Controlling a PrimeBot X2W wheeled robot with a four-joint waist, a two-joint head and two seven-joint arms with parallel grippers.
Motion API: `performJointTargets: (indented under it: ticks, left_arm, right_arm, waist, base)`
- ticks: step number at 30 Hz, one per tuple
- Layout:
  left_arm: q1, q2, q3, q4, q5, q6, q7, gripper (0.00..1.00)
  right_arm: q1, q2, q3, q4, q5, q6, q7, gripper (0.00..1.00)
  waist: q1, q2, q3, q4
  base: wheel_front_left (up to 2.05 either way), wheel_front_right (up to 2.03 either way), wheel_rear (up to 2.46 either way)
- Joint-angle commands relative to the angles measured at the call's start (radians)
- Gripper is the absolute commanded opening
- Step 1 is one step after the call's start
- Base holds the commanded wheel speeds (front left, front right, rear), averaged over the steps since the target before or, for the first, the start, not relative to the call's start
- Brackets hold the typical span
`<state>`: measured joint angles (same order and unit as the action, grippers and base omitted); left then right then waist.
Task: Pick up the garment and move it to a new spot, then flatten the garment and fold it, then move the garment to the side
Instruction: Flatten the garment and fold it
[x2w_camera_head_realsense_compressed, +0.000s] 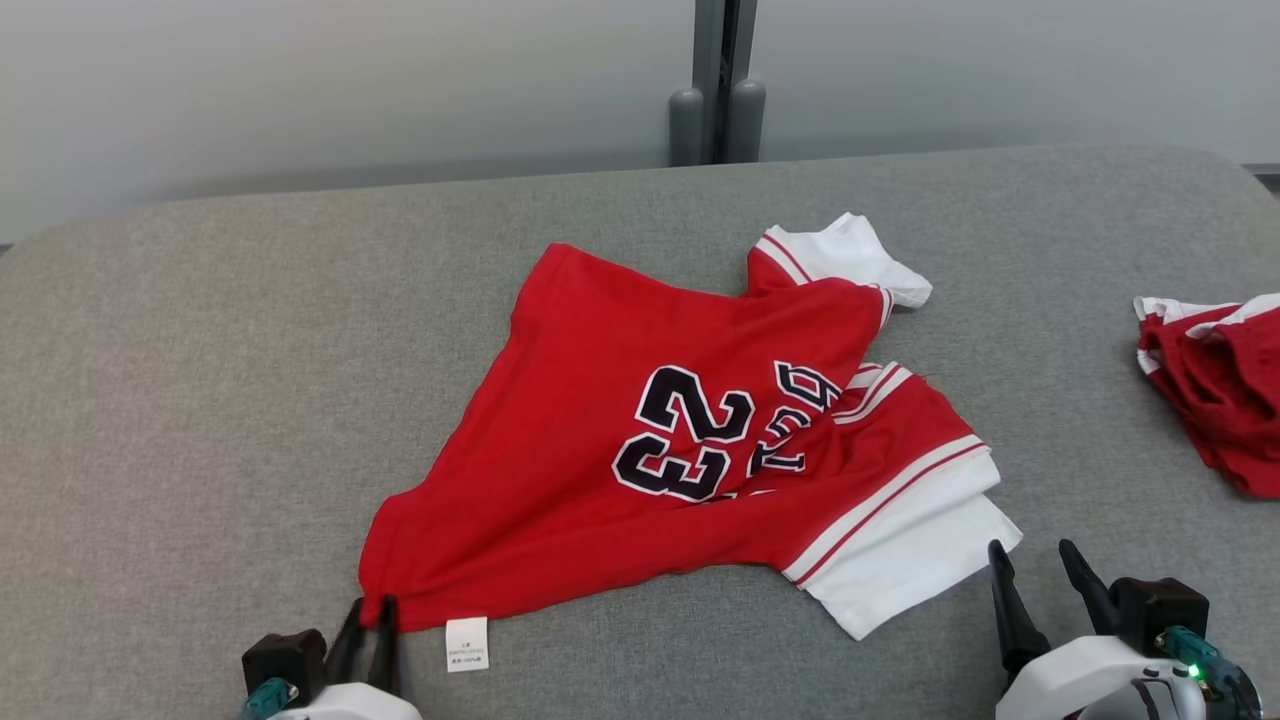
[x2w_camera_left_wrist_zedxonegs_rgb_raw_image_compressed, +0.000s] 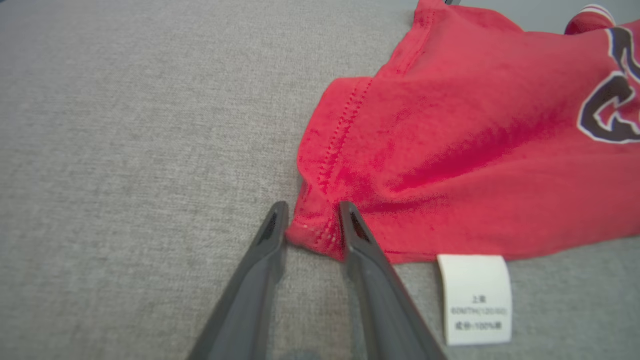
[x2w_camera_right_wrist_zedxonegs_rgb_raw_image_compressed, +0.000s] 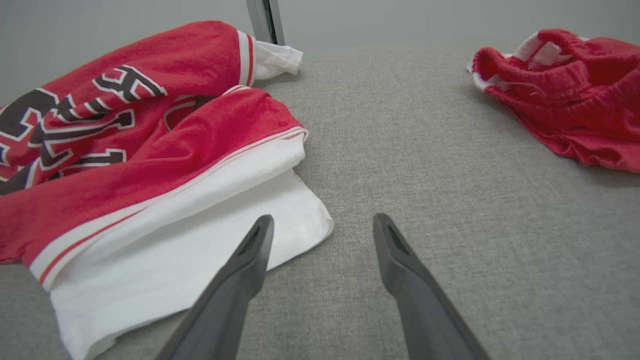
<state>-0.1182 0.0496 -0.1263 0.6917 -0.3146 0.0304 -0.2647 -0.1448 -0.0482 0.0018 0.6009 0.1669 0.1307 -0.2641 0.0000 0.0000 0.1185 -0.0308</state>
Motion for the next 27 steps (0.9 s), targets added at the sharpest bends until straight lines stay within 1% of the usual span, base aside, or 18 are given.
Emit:
performJointTargets:
  ticks: [1,8,15,16,17,18,22,24,27]
  left_arm:
    - [-0.016,0.002,-0.005,0.001,0.007,-0.004,0.001,0.0]
    - [-0.027,0.004,-0.006,-0.017,0.035,-0.019,0.001,0.0]
    - [-0.034,0.004,-0.017,-0.045,0.05,-0.031,0.001,0.0]
    - [-0.034,0.004,-0.02,-0.048,0.052,-0.034,0.001,0.0]
    - [-0.032,0.004,-0.021,-0.049,0.053,-0.036,0.001,0.0]
    - [-0.031,0.004,-0.021,-0.05,0.053,-0.034,0.001,0.0]
    - [-0.033,0.004,-0.019,-0.079,0.044,-0.034,0.0,0.0]
    - [-0.029,0.002,-0.021,-0.117,0.066,-0.038,0.0,0.0]
    - [-0.019,0.004,-0.008,-0.19,0.084,-0.041,0.0,0.0]
  right_arm:
    - [-0.017,-0.006,-0.009,0.013,-0.002,0.0,0.0,1.0]
    - [-0.048,-0.006,-0.042,0.079,-0.019,0.0,0.0,1.0]
    - [-0.078,-0.005,-0.038,0.116,-0.01,0.0,0.0,1.0]
    - [-0.081,-0.005,-0.03,0.128,-0.01,0.0,0.001,0.96]
    - [-0.084,-0.003,-0.019,0.147,-0.009,0.0,0.002,0.44]
    - [-0.087,-0.002,-0.007,0.164,-0.001,0.0,0.003,0.0]
    - [-0.094,-0.007,-0.028,0.109,0.035,0.0,0.0,0.0]
    - [-0.084,-0.007,-0.039,0.068,0.05,0.0,0.0,0.0]
    - [-0.08,-0.008,-0.062,-0.042,0.098,0.0,0.0,0.0]
  waist:
    - [0.0,0.0,0.012,0.007]
    - [0.0,0.0,0.039,0.032]
    - [0.0,0.0,0.056,0.049]
    - [0.0,0.0,0.057,0.051]
    - [0.0,0.0,0.057,0.053]
    - [0.0,0.0,0.056,0.055]
    - [0.0,0.0,0.039,0.057]
    - [0.0,0.0,0.018,0.055]
    - [0.0,0.0,-0.027,0.048]
  base:
    - [0.0,0.0,0.0]
    - [0.0,0.0,0.0]
    - [0.0,0.0,0.0]
    - [0.0,0.0,0.0]
    - [0.0,0.0,0.0]
    - [0.0,0.0,0.0]
    - [0.0,0.0,0.0]
    - [0.0,0.0,0.0]
    - [0.0,0.0,0.0]
